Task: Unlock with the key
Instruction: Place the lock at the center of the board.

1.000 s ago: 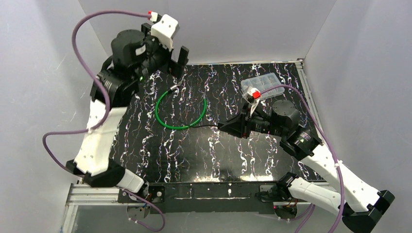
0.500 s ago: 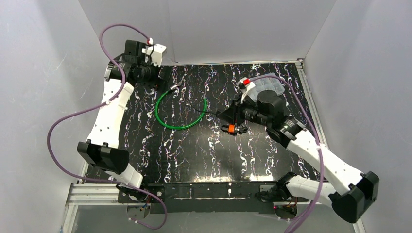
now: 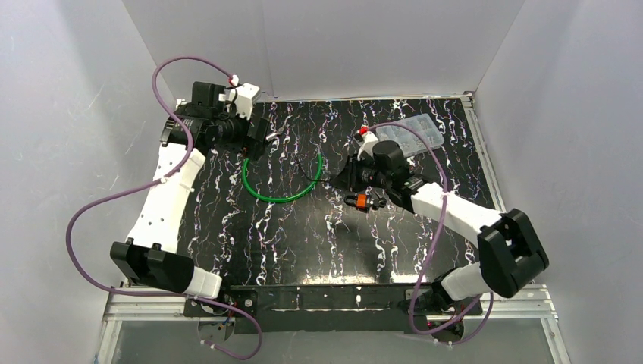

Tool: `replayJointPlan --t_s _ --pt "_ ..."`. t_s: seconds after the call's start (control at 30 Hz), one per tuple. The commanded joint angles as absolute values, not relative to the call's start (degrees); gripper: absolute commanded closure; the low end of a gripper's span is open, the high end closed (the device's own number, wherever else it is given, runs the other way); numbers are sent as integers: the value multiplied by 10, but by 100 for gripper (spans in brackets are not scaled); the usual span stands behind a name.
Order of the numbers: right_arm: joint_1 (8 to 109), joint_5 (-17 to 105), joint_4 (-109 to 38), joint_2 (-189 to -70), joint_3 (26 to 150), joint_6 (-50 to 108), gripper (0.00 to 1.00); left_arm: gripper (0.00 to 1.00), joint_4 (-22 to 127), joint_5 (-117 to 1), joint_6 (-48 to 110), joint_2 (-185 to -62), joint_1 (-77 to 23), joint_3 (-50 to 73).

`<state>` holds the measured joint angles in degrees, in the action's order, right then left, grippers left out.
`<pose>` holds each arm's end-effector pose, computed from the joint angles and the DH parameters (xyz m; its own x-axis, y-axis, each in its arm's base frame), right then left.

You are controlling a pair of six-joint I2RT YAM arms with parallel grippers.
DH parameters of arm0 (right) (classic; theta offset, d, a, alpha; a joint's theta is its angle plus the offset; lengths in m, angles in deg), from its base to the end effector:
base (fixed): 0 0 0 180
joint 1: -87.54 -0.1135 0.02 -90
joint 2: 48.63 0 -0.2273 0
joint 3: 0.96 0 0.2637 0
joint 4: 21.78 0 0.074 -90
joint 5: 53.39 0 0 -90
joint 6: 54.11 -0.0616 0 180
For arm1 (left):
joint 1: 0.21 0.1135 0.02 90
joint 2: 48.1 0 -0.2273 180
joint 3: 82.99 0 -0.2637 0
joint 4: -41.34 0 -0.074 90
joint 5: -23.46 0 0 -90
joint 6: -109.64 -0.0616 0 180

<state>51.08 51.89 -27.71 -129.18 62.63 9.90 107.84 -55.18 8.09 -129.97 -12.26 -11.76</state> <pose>0.2781 0.2257 0.2089 -0.6180 0.0690 -0.7832 -0.5537 0.6690 0.4958 0.3168 -0.0800 0.3722 -0.5401 0.3160 -0.7800 0.4708 0.8817 0.0313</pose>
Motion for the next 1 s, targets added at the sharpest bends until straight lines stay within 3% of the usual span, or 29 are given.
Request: replayJointPlan --t_s 0.0,0.27,0.47,0.6,0.67,0.77,0.97 --pt "512 552 -203 -1316 607 69 99 2 1062 -541 78 -1272 -118 -86" --pt "495 562 -185 -1368 576 36 99 2 1047 -533 81 -1252 -118 -58" --pt "465 542 -202 -1408 578 29 78 2 1047 -524 82 -1247 -119 -53" --pt "454 529 -205 -1427 575 21 75 2 1045 -522 84 -1243 -119 -44" --pt "451 523 -203 -1434 569 17 63 2 1043 -520 86 -1239 -119 -38" --pt "448 519 -202 -1439 562 14 36 2 1041 -517 86 -1235 -119 -29" --pt "447 506 -240 -1396 566 33 23 2 1039 -520 86 -1231 -119 -26"
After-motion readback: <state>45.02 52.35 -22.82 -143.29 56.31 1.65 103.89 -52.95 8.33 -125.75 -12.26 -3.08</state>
